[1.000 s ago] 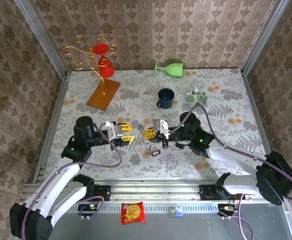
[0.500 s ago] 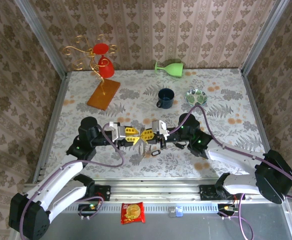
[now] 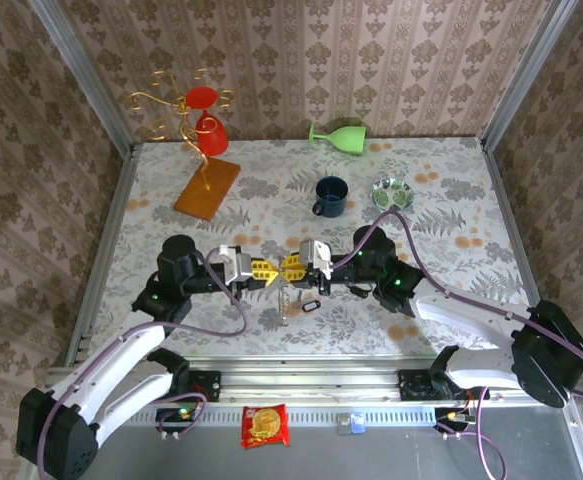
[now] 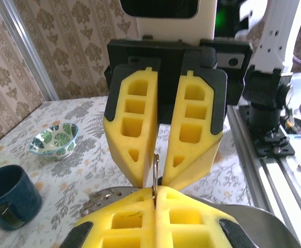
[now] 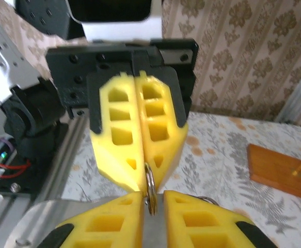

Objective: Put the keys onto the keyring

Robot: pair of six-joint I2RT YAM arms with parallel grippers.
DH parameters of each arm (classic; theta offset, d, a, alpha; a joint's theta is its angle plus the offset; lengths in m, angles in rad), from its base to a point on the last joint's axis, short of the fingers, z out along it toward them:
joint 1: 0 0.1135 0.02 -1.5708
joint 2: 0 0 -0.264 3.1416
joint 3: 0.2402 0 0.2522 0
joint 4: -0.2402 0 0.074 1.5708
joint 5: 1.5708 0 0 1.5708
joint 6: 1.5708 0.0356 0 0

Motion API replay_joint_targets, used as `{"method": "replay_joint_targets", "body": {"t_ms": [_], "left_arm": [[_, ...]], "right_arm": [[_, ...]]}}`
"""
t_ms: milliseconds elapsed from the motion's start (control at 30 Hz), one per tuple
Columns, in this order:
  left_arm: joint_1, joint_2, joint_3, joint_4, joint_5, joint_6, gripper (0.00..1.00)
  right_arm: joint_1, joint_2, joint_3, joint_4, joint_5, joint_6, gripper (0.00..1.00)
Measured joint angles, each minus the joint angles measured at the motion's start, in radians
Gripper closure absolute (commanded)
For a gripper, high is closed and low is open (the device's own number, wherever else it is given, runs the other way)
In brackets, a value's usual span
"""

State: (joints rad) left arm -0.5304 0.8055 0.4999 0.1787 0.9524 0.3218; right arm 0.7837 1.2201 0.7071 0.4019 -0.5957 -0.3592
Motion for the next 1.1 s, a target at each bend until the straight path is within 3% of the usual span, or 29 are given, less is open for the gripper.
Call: {"method": "replay_joint_targets", "body": {"t_ms": [167, 367, 533, 800, 1100], "left_arm": [[-0.065, -0.005, 0.087, -0.222, -0.122, 0.15, 1.0], [-0.124, 0.043, 0.163, -0.38, -0.228, 0.264, 1.0], [-0.137, 0.066, 0.164, -0.428, -0.267, 0.293, 1.0], [-0.137, 0.07, 0.164, -0.433, -0.277, 0.3, 1.0], [-0.138, 0.069, 0.164, -0.429, -0.277, 0.299, 1.0]], "right_arm": [[0.008, -0.06, 0.042, -0.217, 0.09, -0.131, 0.8], [0.034, -0.057, 0.079, -0.328, 0.132, -0.196, 0.8], [0.042, -0.035, 0.084, -0.351, 0.14, -0.216, 0.85], [0.047, -0.013, 0.084, -0.35, 0.141, -0.214, 0.8], [0.054, -0.007, 0.084, -0.338, 0.141, -0.208, 0.94]]}}
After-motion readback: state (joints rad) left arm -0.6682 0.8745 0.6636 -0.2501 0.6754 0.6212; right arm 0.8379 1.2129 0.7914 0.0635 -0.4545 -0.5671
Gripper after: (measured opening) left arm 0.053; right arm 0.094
